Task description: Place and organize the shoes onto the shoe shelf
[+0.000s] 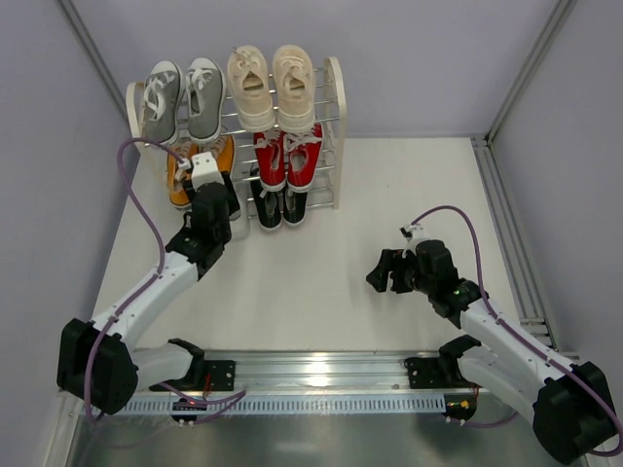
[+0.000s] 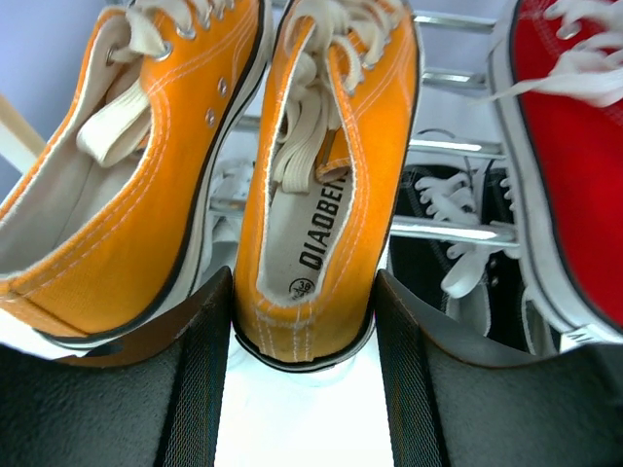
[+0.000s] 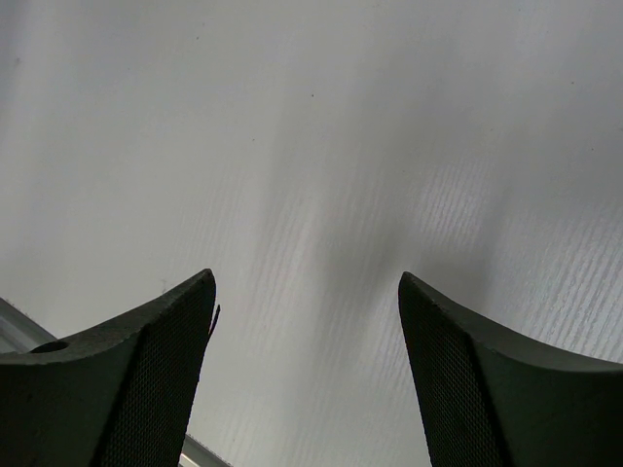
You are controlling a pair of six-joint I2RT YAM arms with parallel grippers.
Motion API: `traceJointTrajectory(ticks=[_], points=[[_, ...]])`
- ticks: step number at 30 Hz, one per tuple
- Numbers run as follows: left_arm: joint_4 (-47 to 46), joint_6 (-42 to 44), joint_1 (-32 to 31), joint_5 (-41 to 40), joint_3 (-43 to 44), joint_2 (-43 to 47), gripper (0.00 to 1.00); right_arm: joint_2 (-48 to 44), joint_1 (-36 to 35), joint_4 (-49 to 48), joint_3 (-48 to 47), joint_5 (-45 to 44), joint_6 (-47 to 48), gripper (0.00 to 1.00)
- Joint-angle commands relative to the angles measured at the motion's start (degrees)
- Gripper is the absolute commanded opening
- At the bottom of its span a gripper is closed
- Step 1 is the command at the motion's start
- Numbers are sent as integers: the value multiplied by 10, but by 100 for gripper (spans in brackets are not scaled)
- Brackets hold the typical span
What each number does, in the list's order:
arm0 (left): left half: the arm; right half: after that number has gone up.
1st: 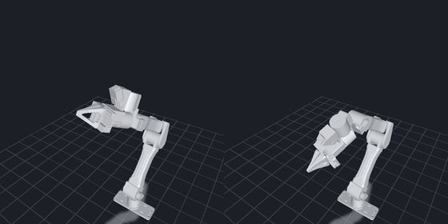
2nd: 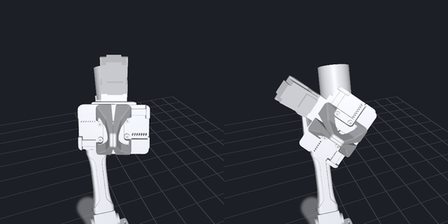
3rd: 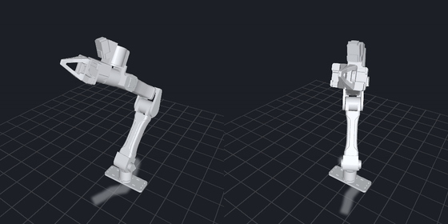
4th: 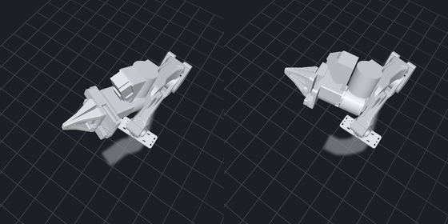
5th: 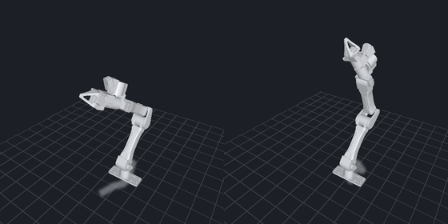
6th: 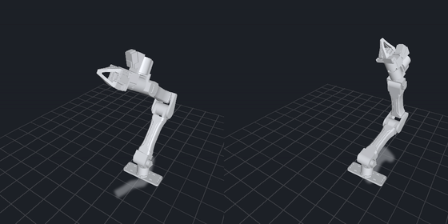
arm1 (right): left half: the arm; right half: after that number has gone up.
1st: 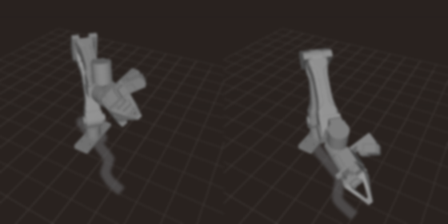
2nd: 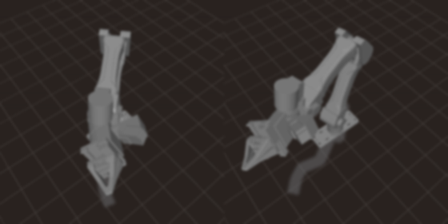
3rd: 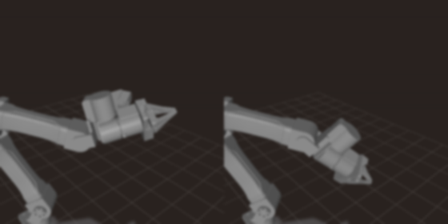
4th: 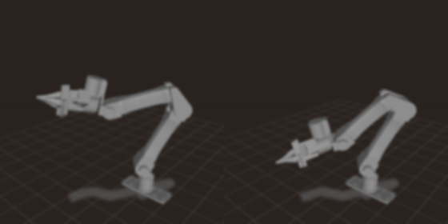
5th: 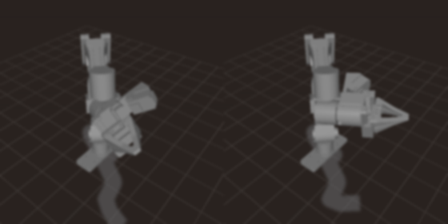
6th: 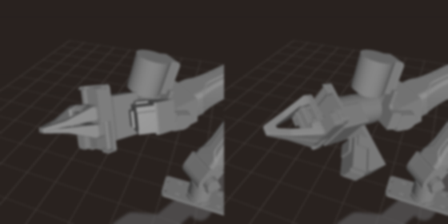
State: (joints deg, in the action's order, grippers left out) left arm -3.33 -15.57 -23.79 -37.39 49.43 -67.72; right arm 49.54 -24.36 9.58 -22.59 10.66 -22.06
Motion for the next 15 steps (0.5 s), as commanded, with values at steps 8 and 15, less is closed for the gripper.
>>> traceJointTrajectory(ticks=[8,15], points=[[51,-39,28,-80,7,44,70,6,0,-11,-3,3,10,77],[87,-51,-5,-48,37,68,100,6,0,-12,-5,-3,9,78]])
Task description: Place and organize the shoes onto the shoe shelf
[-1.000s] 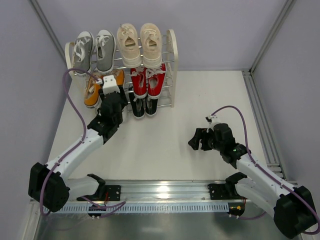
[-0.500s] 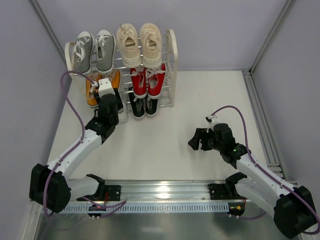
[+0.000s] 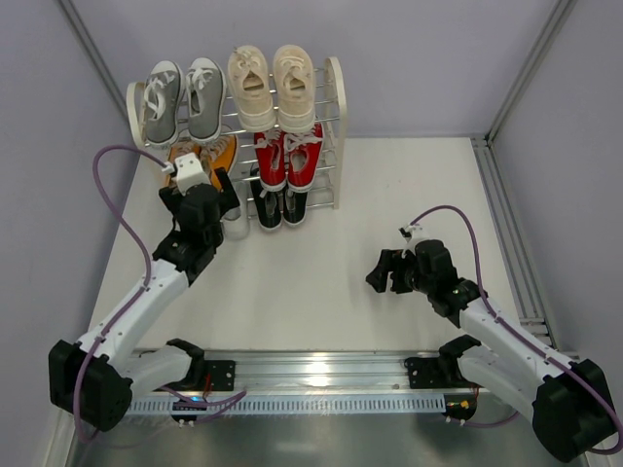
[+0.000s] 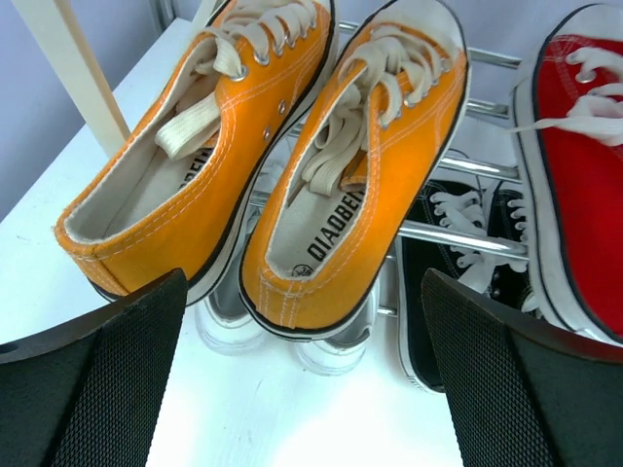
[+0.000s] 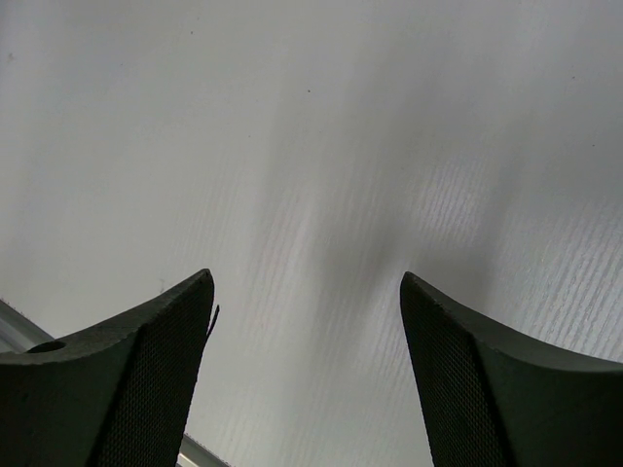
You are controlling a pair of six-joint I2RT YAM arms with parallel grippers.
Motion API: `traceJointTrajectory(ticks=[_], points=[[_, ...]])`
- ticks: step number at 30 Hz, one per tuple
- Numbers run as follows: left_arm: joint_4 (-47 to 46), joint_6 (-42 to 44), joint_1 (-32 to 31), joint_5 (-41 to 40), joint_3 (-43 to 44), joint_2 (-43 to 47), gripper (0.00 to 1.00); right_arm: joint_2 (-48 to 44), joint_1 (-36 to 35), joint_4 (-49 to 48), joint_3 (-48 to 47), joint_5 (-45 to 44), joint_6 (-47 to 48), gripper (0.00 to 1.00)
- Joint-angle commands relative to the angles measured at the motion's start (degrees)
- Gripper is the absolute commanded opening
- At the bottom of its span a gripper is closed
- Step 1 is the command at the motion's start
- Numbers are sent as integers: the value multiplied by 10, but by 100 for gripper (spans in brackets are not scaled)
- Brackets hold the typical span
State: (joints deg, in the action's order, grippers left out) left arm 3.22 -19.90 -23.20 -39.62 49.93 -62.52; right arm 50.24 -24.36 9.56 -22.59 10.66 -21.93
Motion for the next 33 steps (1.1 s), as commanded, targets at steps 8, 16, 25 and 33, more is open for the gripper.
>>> traceJointTrajectory(ticks=[8,16,25,33], points=[[16,-18,-113,-11,43,4,95,-1,0,-11,-5,-13,5,79],[-28,11,-129,-61,111,-127,0,-15,1,-4,3,-9,3,66],[-109,43,-93,-14,142,-228,0,-30,0,0,7,-13,-1,65],[-206,62,-83,101,109,-248,0,-25,0,-2,7,-17,0,65]])
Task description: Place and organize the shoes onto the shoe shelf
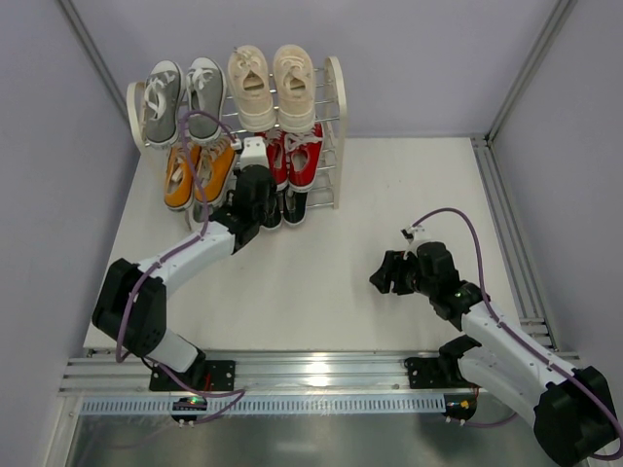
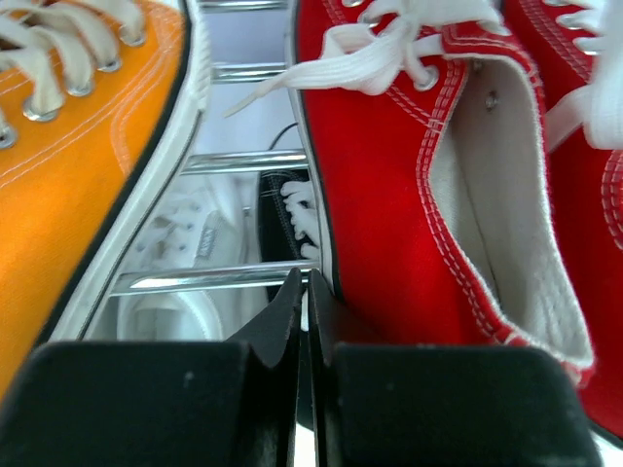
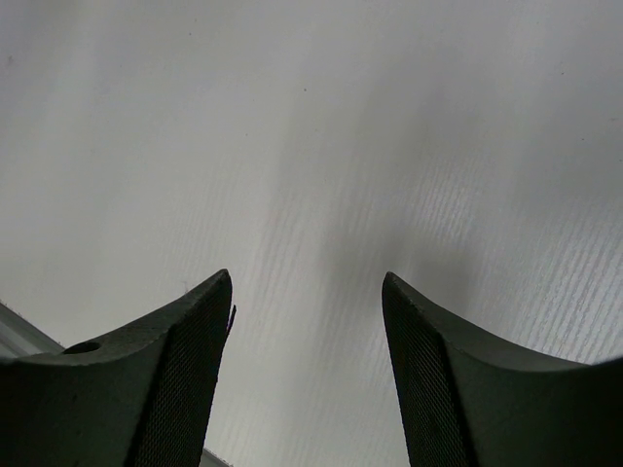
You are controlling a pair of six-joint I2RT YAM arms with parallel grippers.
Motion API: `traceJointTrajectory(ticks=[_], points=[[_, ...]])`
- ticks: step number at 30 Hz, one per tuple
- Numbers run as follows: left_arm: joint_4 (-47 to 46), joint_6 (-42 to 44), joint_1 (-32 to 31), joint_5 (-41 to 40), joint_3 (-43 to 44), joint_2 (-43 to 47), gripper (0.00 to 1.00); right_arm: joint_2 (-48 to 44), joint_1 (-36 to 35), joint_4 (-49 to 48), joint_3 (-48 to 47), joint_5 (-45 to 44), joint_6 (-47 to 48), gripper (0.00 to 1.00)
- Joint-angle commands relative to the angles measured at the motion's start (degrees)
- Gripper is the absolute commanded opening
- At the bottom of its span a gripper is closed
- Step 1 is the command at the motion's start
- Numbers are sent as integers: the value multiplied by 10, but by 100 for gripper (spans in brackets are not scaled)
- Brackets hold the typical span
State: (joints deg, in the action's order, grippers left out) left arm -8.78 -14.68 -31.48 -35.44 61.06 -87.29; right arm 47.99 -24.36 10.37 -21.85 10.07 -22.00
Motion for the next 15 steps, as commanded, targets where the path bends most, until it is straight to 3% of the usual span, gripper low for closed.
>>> traceJointTrajectory(ticks=[1,6,14,15], points=[[-91,8,0,82,1,-3,0,-2,1,-11,-1,-11,-1,65],[-94,-2,0,132,13,-15,0,3,0,-11,-2,-15,-1,65],[-85,0,-1,129,13,-10,0,9,0,-17,-5,-12,-8,65],[-77,-4,0,120,13,-3,5,11,1,-18,-7,-12,-9,65]])
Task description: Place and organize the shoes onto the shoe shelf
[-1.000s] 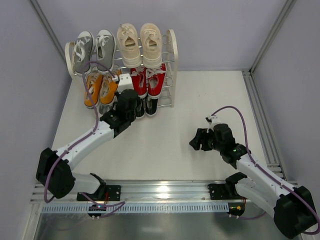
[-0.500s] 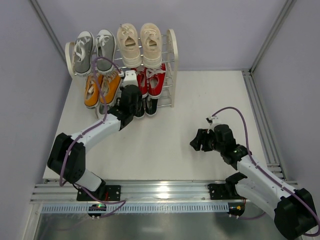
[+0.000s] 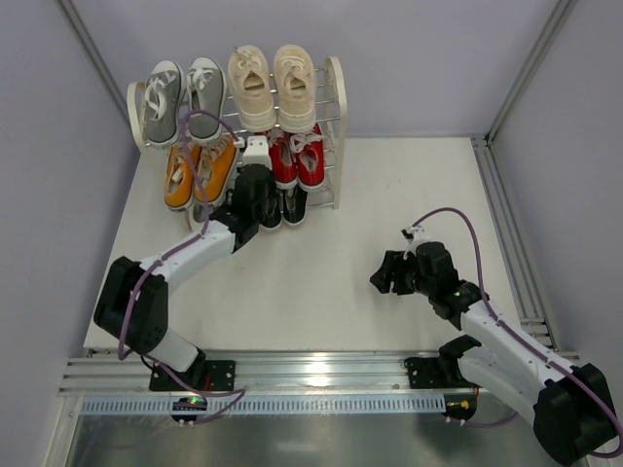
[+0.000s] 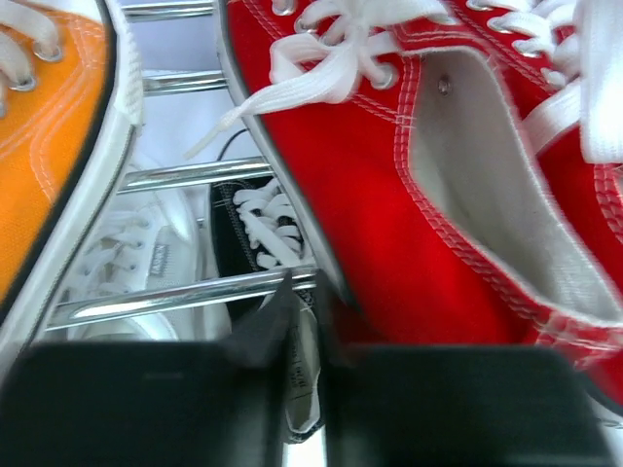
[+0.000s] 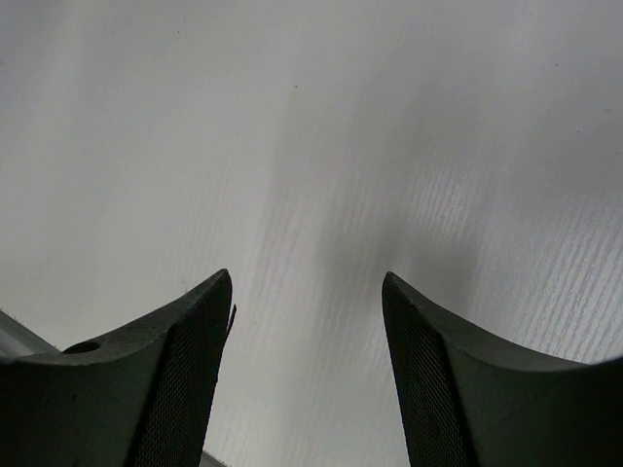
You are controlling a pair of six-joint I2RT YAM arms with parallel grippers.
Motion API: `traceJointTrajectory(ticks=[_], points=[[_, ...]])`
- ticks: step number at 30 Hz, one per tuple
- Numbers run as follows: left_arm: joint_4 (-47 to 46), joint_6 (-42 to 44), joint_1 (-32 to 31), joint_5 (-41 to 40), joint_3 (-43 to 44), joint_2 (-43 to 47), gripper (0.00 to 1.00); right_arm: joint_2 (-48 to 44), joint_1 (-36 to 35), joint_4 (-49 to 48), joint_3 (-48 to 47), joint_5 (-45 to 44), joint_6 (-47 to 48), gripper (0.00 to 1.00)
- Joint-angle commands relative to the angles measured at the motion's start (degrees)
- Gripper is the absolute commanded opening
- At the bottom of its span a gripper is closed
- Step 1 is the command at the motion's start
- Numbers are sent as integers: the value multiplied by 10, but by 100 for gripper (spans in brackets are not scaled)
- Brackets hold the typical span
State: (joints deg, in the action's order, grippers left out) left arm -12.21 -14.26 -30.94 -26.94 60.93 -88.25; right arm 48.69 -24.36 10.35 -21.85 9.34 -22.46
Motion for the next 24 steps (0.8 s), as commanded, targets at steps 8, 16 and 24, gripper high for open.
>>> traceJointTrajectory(ticks=[8,16,24], points=[[27,-45,-35,-53,-78,159,84,23,0,-38,-3,1,-8,65],[127,-83,-70,-22,-122,221,98,33,0,-45,-17,-2,-7,80],[409,-158,-97,-14,27,207,100,8,0,-11,-70,-16,7,98]])
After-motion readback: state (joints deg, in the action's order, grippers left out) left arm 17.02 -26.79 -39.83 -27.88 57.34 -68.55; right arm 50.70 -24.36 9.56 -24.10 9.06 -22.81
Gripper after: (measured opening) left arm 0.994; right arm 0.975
